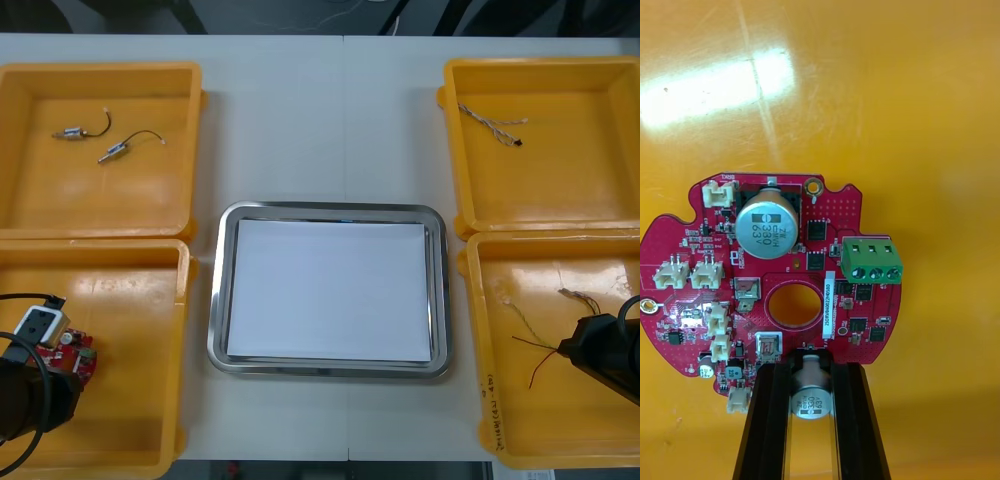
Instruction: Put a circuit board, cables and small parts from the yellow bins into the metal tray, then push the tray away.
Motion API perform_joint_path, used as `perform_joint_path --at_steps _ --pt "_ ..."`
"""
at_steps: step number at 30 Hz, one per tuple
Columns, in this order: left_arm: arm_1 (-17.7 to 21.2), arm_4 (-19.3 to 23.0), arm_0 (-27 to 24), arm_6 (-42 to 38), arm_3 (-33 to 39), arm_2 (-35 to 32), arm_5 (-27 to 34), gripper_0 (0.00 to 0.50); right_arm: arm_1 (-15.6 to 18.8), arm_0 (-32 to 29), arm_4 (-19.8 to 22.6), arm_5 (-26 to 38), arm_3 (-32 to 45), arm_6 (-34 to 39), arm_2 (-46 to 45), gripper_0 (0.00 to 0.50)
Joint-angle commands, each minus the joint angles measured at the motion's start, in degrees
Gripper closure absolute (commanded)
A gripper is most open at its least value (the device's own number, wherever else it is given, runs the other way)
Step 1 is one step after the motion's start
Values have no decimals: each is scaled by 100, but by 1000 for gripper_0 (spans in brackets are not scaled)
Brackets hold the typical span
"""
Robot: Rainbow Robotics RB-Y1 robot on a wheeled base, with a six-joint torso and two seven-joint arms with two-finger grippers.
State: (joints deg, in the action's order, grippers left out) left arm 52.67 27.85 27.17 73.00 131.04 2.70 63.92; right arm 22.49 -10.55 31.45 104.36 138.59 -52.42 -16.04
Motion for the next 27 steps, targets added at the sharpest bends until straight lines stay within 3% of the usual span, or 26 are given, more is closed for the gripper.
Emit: perform_joint_path --at_steps 1,8,15,17,18,20,27 --pt "244 -17 26 294 -78 -24 -134 500 97 62 36 58 204 373 -189 0" --pt "261 1 -27 285 -149 29 -134 500 282 659 63 564 116 435 -505 0" --pt "261 -8 -124 268 -184 90 -134 497 466 1327 89 564 -429 470 -628 0" --pt "261 -8 -133 268 -184 90 -134 328 510 1424 89 564 -605 487 -637 0" --pt "270 10 -141 268 -184 81 -134 132 537 1512 98 564 -781 505 -672 0" --pt "279 27 -150 268 -184 81 -134 0 554 1600 98 564 -930 514 -725 0" --pt "305 80 -212 250 -184 90 -126 0 633 1714 98 564 -1431 558 -848 0"
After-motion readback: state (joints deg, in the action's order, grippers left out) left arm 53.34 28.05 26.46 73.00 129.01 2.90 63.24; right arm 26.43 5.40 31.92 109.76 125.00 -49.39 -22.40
